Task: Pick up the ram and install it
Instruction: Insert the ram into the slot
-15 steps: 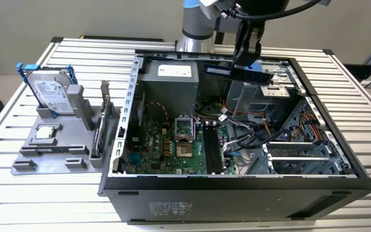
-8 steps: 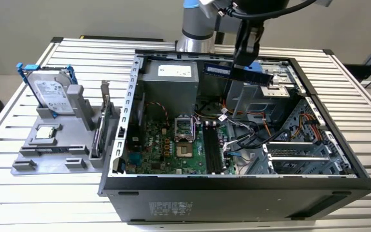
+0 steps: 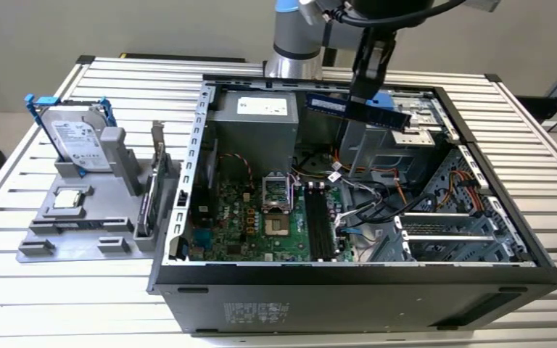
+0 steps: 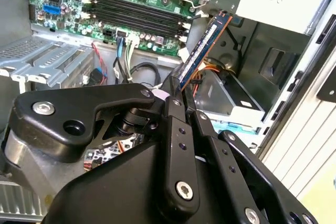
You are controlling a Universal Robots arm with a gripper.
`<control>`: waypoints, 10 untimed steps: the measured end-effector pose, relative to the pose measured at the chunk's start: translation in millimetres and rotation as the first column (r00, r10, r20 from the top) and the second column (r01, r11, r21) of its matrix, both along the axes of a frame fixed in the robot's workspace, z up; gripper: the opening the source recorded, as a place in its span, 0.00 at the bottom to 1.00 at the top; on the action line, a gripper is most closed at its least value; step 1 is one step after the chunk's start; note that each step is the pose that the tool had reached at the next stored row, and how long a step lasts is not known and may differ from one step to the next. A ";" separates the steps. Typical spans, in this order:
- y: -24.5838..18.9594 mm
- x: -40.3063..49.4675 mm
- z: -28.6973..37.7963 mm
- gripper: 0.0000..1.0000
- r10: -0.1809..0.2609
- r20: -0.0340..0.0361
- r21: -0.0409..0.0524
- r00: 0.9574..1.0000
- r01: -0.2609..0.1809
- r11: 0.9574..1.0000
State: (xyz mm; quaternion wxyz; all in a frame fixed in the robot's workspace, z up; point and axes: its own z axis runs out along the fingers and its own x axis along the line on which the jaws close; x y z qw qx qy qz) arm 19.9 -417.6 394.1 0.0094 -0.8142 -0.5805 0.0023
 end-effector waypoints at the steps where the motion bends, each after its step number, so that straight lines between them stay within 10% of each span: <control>1: 0.0 0.0 0.0 0.00 -0.007 0.000 0.000 1.000 0.007 1.000; 10: 0.0 0.0 0.0 0.00 -0.075 0.000 0.000 0.997 0.075 0.997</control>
